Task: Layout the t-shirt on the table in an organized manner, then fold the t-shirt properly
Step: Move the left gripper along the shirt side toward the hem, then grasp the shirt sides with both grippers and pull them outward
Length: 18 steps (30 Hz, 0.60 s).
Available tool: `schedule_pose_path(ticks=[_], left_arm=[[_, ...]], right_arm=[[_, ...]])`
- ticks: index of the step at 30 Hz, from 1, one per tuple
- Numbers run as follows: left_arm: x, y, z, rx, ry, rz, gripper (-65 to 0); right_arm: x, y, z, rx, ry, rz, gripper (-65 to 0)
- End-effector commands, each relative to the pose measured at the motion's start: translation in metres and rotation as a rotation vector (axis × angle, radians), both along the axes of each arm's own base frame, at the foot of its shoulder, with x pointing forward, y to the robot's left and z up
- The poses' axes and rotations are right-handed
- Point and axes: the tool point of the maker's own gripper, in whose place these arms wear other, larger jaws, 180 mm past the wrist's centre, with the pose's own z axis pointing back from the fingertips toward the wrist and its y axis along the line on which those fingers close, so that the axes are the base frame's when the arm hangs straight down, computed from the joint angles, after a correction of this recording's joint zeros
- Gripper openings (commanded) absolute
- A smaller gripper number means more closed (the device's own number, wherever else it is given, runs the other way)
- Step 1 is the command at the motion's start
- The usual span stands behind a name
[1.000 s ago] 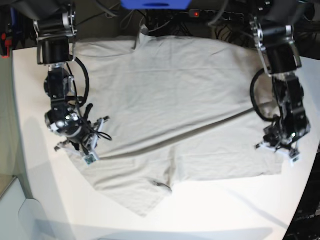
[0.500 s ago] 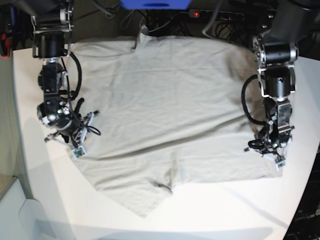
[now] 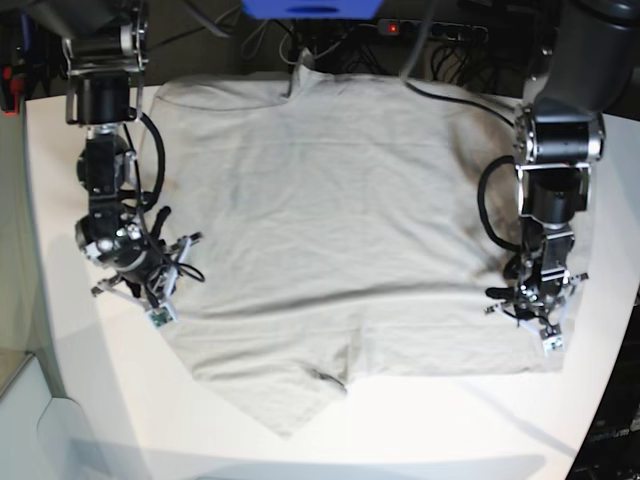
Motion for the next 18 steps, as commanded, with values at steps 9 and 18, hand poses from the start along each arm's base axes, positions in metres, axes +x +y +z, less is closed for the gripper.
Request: schedule_pose_path(ticks=[9,18], left_arm=[[0.018,-0.005,0.041,-0.065,-0.027,0.01,-54.7],[-0.034,-0.001,0.071,-0.14,-0.049,0.055,-54.7]], right_arm=[[-0.017,0.032,0.005,0.018,0.027,0.123,-65.0],[-0.048,0.042,0.014,0.002,0.006,0.146,-65.0]])
